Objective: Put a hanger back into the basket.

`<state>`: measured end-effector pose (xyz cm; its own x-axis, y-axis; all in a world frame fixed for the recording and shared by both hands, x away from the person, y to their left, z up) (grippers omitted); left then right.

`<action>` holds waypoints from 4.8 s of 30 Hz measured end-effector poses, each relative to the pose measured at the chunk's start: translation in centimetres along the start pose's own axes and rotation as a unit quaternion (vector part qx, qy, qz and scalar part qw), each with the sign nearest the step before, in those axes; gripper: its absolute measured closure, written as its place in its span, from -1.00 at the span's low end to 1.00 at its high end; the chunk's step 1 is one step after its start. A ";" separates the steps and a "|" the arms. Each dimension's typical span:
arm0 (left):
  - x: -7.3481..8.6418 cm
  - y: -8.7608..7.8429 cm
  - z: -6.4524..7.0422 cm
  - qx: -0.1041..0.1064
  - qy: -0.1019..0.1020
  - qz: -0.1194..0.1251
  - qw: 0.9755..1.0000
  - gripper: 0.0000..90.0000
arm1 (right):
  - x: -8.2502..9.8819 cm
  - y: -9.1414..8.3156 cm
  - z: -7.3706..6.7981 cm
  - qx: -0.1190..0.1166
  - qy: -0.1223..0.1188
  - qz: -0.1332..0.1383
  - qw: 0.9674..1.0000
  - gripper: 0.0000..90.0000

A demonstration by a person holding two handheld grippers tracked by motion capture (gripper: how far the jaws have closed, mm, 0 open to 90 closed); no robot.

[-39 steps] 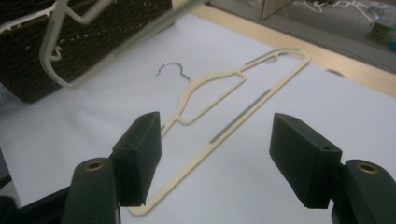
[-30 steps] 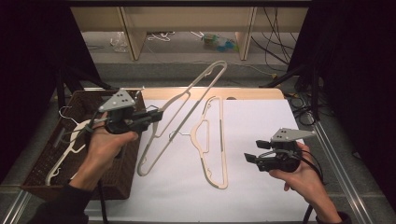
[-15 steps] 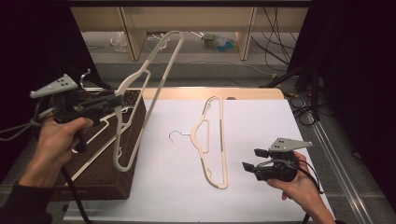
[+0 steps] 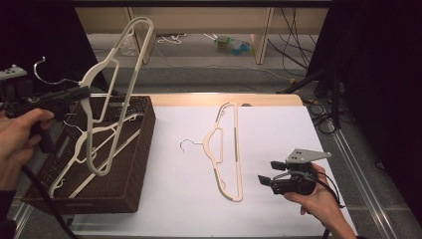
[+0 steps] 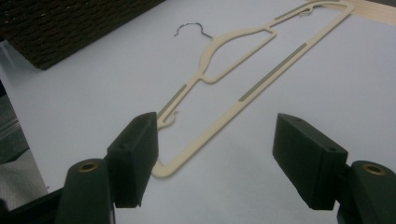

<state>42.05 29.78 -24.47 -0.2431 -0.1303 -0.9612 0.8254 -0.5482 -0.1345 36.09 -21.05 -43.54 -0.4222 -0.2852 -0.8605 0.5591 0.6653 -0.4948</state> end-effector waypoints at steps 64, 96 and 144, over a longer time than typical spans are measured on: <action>14.2 1.0 -13.6 -0.035 0.010 -0.239 0.970 0.90 | 0.5 0.6 -0.6 -0.014 -0.012 -0.008 1.000 -0.29; 11.1 -3.9 -6.7 -0.122 0.046 -0.071 0.989 0.11 | 0.7 1.1 -0.8 -0.022 -0.006 -0.011 1.000 -0.30; 26.2 4.8 14.2 0.099 0.062 -0.118 0.986 -0.64 | -0.8 11.6 4.2 0.089 0.052 -0.073 0.992 -0.64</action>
<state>32.41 12.00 -46.92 -0.3421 0.1149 -0.9326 0.6355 -0.7028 -0.3197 45.93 -16.00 -49.16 -0.5745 -0.2906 -0.7652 0.5994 0.4872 -0.6351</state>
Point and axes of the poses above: each handheld gripper's, and its own axes: y roughly forward along the jaws, x roughly out of its underside, z roughly to its right, the point moved 7 cm from there along y, roughly forward along the jaws, and after that the axes turned 8 degrees about z, right-handed, at the moved point
